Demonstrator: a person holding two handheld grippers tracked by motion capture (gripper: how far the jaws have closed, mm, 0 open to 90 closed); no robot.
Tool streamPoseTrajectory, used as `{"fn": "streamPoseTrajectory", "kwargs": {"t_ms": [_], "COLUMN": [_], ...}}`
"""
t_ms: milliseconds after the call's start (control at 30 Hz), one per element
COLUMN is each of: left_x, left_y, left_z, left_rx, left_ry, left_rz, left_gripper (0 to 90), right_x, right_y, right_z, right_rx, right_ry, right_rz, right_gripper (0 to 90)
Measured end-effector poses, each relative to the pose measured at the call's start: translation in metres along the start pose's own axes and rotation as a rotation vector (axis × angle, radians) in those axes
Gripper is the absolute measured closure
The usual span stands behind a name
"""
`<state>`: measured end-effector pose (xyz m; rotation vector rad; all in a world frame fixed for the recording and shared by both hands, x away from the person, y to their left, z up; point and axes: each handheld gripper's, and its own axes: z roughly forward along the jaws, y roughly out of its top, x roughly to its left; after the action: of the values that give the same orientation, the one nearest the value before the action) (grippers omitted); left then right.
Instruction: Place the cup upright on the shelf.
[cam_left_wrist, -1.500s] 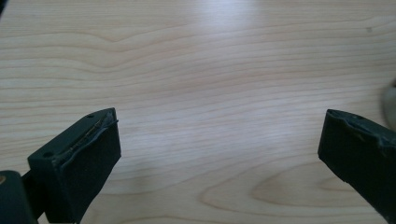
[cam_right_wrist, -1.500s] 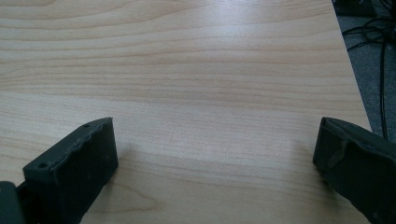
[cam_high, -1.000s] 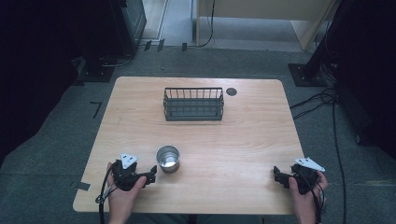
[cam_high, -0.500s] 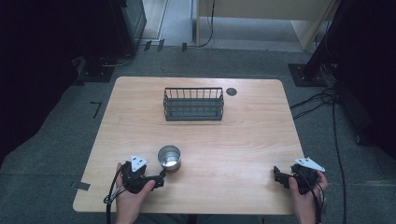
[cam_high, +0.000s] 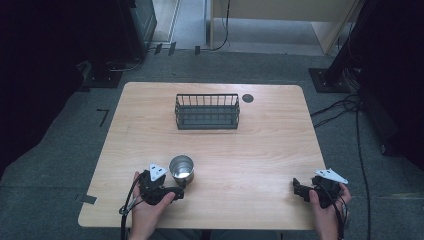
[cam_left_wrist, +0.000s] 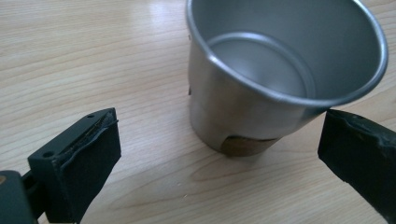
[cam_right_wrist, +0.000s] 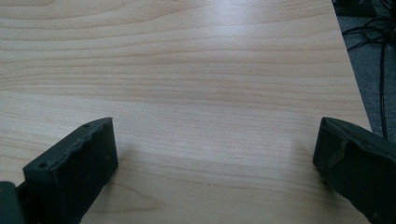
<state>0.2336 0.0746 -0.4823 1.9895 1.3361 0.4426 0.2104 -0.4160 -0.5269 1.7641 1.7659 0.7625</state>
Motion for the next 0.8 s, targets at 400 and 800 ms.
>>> {"fn": "streamPoseTrajectory", "kwargs": {"t_ms": [400, 800], "left_x": [-0.015, -0.022], "left_y": [0.015, 0.025], "left_z": [0.01, 0.015], "left_rx": [0.022, 0.015], "left_ry": [0.012, 0.015], "left_rz": [0.031, 0.036], "left_gripper": [0.0, 8.7], "right_x": [0.0, 0.0], "right_y": [0.0, 0.0], "right_z": [0.0, 0.0], "right_rx": [0.0, 0.001], "right_ry": [0.0, 0.0], "right_rz": [0.0, 0.001], "right_gripper": [0.0, 0.0]}}
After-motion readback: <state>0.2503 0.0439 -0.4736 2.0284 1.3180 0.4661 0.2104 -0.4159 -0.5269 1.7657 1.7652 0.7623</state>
